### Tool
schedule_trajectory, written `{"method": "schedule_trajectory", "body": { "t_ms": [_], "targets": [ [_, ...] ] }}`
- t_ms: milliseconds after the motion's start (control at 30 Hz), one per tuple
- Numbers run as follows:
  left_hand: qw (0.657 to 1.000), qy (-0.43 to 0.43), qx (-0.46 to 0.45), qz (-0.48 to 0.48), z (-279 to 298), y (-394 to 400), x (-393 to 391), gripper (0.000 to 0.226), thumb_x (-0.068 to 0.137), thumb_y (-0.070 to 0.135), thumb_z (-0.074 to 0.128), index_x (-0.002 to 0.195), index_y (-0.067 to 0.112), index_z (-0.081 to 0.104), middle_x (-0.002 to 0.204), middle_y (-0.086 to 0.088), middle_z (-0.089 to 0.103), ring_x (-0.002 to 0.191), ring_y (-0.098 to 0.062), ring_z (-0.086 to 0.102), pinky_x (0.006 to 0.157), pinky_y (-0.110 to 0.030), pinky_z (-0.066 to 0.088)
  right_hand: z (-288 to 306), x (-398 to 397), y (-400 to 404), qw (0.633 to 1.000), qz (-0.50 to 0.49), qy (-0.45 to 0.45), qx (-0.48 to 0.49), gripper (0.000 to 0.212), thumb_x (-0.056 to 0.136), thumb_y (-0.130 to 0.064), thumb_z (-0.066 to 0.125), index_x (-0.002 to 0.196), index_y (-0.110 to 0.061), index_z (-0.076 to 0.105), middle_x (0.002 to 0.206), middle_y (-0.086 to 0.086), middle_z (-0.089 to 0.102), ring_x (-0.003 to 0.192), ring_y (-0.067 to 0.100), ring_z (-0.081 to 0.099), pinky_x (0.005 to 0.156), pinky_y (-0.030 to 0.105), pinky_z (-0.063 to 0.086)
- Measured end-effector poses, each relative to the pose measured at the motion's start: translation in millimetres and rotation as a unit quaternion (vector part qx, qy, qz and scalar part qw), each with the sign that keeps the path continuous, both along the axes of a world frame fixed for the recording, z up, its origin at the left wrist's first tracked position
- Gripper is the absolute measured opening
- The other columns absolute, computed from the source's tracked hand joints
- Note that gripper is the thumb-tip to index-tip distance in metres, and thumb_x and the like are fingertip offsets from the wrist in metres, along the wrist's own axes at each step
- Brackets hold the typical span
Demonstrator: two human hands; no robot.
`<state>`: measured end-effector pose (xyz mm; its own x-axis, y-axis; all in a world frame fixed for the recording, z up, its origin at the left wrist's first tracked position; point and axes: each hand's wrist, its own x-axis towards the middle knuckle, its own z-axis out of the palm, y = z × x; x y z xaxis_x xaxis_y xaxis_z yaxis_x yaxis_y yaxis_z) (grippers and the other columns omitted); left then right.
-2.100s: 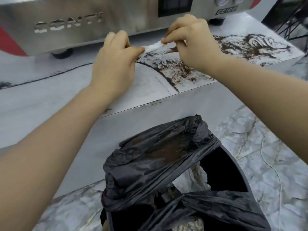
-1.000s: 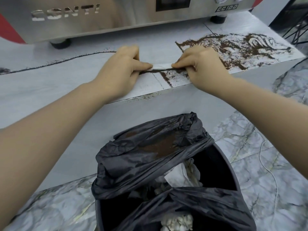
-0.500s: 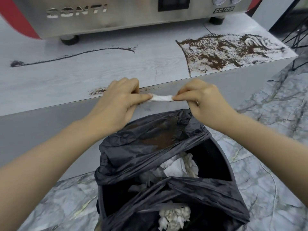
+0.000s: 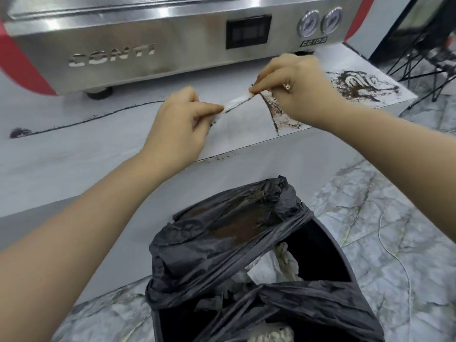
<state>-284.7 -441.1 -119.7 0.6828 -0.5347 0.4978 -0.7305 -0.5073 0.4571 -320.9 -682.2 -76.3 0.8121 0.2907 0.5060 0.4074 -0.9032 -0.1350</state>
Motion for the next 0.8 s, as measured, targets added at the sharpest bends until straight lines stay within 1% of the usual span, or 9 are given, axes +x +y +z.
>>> {"method": "schedule_trajectory", "body": {
  "t_ms": [100,267,333,433,467,567,667,733,800],
  "targets": [
    [1.0,-0.009,-0.001,0.017,0.7,-15.3,20.4,0.026,0.097,0.016,0.058,0.117,0.018,0.073,0.084,-0.004,0.044,0.087,-0.03,0.051,0.072,-0.035,0.04,8.0,23.3,-5.5,1.0,-0.016,0.019,-0.013,0.037,0.078,0.009,0.053,0.093,-0.013,0.078,0.094,0.008,0.073,0.088,0.023,0.065,0.08,0.021,0.043],
    [0.998,-0.028,0.026,0.039,-2.1,-43.8,42.6,0.027,0.098,0.016,0.054,0.117,0.017,0.073,0.086,-0.006,0.043,0.092,-0.036,0.051,0.076,-0.045,0.046,5.3,48.2,-27.3,0.998,-0.035,0.04,-0.03,0.032,0.082,0.007,0.055,0.095,-0.012,0.077,0.095,0.009,0.073,0.089,0.023,0.066,0.084,0.019,0.043],
    [0.997,-0.023,0.05,0.06,-5.1,-57.8,47.6,0.028,0.099,0.016,0.052,0.119,0.018,0.072,0.088,-0.008,0.043,0.094,-0.036,0.049,0.078,-0.046,0.045,-1.0,60.2,-37.2,0.998,-0.043,0.048,-0.029,0.032,0.082,0.007,0.055,0.095,-0.011,0.077,0.095,0.008,0.074,0.089,0.023,0.067,0.085,0.018,0.043],
    [0.991,-0.028,0.094,0.089,-12.2,-78.5,54.0,0.031,0.1,0.014,0.047,0.12,0.017,0.071,0.088,-0.007,0.039,0.09,-0.034,0.045,0.072,-0.04,0.037,-16.3,79.6,-50.8,0.996,-0.037,0.054,-0.056,0.033,0.081,0.008,0.054,0.095,-0.01,0.077,0.098,0.009,0.074,0.092,0.026,0.067,0.09,0.021,0.042],
    [0.989,-0.03,0.107,0.098,-15.2,-85.2,56.8,0.031,0.1,0.013,0.047,0.118,0.017,0.072,0.087,-0.007,0.038,0.088,-0.033,0.043,0.071,-0.039,0.033,-22.2,86.2,-55.6,0.996,-0.034,0.057,-0.065,0.034,0.08,0.009,0.053,0.096,-0.01,0.077,0.099,0.009,0.074,0.094,0.026,0.067,0.092,0.024,0.045],
    [0.983,-0.033,0.127,0.13,-23.2,-105.0,66.3,0.031,0.098,0.009,0.048,0.116,0.016,0.073,0.087,-0.007,0.037,0.091,-0.034,0.045,0.07,-0.037,0.028,-38.2,101.8,-72.4,0.994,-0.028,0.066,-0.081,0.036,0.079,0.01,0.054,0.101,-0.01,0.076,0.103,0.01,0.073,0.1,0.029,0.064,0.091,0.041,0.051],
    [0.982,-0.03,0.119,0.141,-25.7,-123.7,74.7,0.032,0.099,0.008,0.048,0.12,0.016,0.071,0.088,-0.007,0.037,0.096,-0.037,0.047,0.073,-0.037,0.031,-45.3,109.0,-93.9,0.995,-0.029,0.068,-0.062,0.035,0.08,0.01,0.056,0.103,-0.01,0.075,0.104,0.01,0.073,0.103,0.028,0.063,0.093,0.041,0.05],
    [0.986,-0.026,0.107,0.124,-25.8,-135.7,78.7,0.03,0.099,0.009,0.051,0.12,0.015,0.071,0.086,-0.007,0.037,0.094,-0.037,0.047,0.072,-0.037,0.031,-46.6,109.1,-110.6,0.996,-0.033,0.068,-0.048,0.036,0.079,0.011,0.056,0.101,-0.009,0.076,0.102,0.01,0.074,0.102,0.029,0.064,0.094,0.04,0.05],
    [0.99,-0.029,0.097,0.095,-25.9,-146.5,79.8,0.026,0.098,0.011,0.055,0.116,0.015,0.073,0.083,-0.005,0.037,0.089,-0.036,0.048,0.071,-0.037,0.031,-48.0,103.5,-128.5,0.997,-0.028,0.059,-0.034,0.04,0.075,0.015,0.053,0.098,-0.008,0.076,0.099,0.013,0.074,0.098,0.032,0.066,0.091,0.042,0.051]
  ]
}}
